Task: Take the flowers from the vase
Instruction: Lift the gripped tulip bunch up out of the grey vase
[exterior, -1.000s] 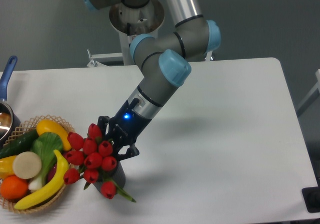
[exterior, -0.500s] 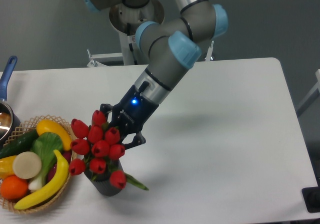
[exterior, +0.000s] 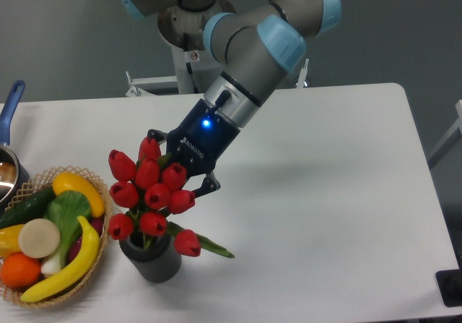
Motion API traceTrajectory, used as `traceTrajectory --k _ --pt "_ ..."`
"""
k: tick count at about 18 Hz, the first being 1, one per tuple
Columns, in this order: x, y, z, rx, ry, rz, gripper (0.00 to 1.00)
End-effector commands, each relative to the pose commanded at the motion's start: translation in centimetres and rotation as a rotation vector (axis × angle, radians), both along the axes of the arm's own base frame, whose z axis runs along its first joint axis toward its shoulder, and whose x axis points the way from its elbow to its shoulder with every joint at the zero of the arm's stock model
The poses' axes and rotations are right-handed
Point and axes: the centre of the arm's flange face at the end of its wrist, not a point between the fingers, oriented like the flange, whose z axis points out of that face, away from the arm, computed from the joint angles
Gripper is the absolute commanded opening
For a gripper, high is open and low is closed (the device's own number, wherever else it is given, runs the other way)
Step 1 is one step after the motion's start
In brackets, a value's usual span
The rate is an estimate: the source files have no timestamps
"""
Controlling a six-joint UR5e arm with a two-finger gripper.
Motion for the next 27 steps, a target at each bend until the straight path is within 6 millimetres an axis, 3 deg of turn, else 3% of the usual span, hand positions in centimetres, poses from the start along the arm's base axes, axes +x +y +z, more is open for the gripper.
traceTrajectory --k 6,11,27 --pt "-2.6 -0.8 4.6 0.031 -0.034 0.081 0.32" --pt "-4.6 -2.3 5.1 0.046 -0.031 0.111 0.32" --pt "-7.0 -3.9 6.4 0.084 -0.014 0.130 0.32"
